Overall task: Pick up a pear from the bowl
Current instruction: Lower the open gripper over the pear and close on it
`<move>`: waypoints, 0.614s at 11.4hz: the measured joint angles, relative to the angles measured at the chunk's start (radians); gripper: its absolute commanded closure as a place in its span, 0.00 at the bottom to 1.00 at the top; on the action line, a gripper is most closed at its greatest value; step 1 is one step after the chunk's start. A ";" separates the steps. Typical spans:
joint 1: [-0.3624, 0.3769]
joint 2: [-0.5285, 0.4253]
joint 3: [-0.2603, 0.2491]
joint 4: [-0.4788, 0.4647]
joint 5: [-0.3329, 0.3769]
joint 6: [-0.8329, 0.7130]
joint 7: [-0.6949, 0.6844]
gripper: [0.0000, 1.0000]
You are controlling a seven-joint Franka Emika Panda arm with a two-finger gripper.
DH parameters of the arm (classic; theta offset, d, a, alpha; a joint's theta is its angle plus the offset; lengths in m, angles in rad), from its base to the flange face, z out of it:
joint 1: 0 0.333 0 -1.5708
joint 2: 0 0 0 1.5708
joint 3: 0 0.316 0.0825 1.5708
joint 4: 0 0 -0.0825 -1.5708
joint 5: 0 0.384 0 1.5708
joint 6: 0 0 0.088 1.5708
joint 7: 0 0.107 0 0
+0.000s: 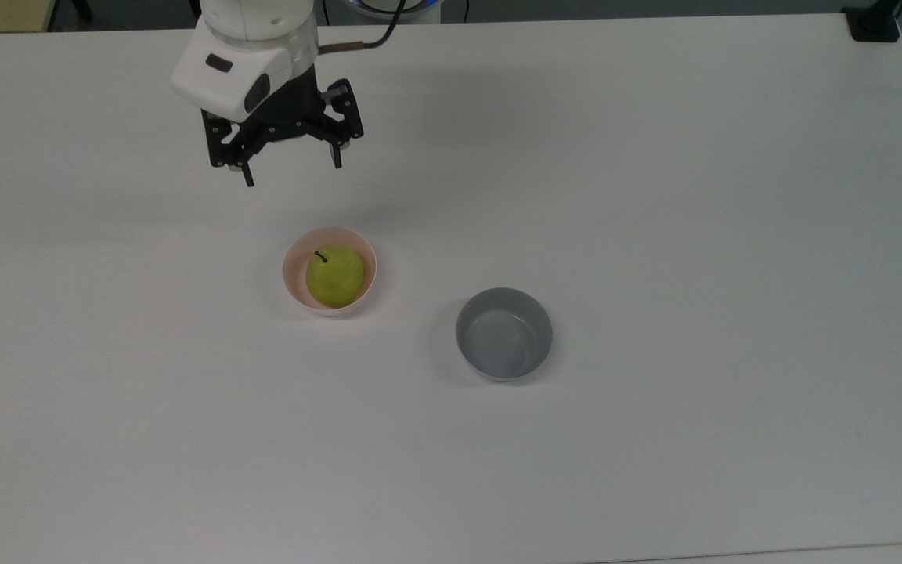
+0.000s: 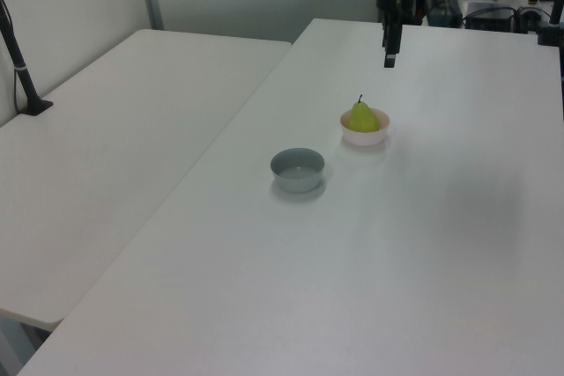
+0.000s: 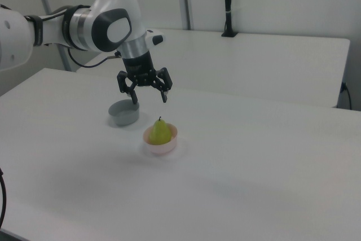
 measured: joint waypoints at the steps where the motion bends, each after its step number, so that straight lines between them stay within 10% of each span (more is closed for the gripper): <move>1: 0.001 0.015 0.000 0.000 0.006 0.028 0.018 0.00; 7: 0.015 0.128 0.000 -0.004 0.007 0.162 0.036 0.00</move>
